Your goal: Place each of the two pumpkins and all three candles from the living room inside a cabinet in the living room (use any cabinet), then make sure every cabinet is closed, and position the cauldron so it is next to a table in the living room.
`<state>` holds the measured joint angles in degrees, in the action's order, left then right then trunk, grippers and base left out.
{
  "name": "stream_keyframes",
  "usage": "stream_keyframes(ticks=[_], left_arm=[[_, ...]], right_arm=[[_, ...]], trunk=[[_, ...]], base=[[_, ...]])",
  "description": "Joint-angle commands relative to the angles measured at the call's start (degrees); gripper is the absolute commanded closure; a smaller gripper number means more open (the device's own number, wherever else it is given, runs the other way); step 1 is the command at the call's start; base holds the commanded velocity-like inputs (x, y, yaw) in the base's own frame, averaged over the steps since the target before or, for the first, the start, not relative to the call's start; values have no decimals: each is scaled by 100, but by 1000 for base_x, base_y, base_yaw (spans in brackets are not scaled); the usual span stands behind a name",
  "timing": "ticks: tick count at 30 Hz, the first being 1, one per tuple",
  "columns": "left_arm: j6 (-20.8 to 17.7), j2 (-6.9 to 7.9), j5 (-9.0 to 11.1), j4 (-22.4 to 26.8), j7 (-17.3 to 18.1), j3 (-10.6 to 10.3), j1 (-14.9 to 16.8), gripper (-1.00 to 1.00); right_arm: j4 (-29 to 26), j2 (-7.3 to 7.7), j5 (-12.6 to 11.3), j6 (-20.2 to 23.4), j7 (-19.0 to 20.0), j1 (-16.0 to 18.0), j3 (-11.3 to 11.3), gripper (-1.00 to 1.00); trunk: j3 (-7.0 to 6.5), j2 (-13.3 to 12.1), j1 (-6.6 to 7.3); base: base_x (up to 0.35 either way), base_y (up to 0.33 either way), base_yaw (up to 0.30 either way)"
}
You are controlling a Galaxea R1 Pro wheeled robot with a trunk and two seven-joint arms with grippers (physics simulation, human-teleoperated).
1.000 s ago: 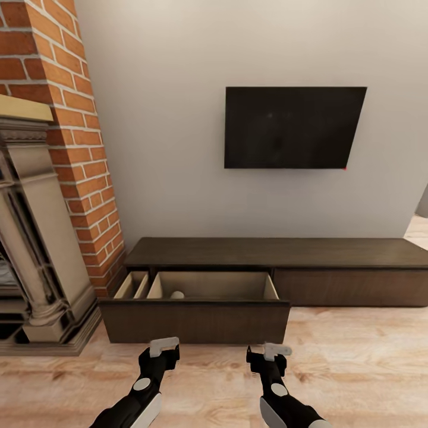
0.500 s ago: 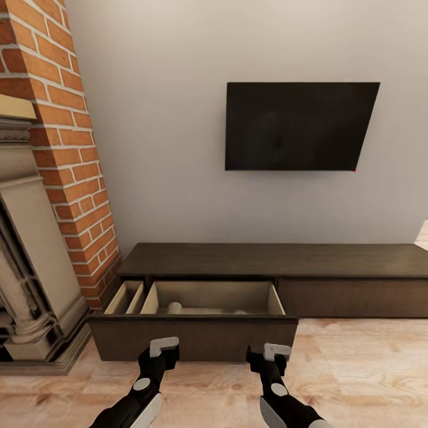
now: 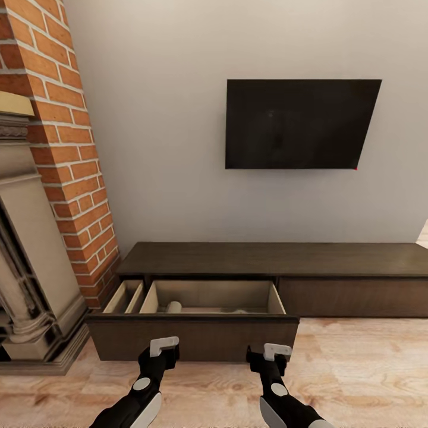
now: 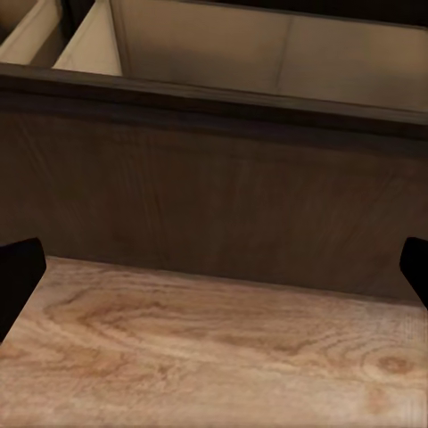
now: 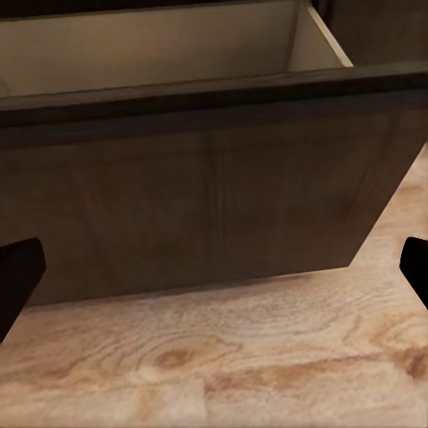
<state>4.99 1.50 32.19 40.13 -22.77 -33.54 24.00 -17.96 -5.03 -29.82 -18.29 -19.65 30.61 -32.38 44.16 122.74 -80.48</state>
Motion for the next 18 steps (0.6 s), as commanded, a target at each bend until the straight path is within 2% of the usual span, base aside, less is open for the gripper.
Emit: stream_keyframes(ticks=[1,18], left_arm=[[37,8,60,3,-43,-47,8,-100],[37,8,60,-14,-43,-47,8,-100]], right_arm=[[3,2,-50,-26,-30,6,-49,-100],[3,2,-50,-26,-30,6,-49,-100]], trunk=[[24,44,-22],[329,726,-395]], base=[[0,0,0],[0,0,0]])
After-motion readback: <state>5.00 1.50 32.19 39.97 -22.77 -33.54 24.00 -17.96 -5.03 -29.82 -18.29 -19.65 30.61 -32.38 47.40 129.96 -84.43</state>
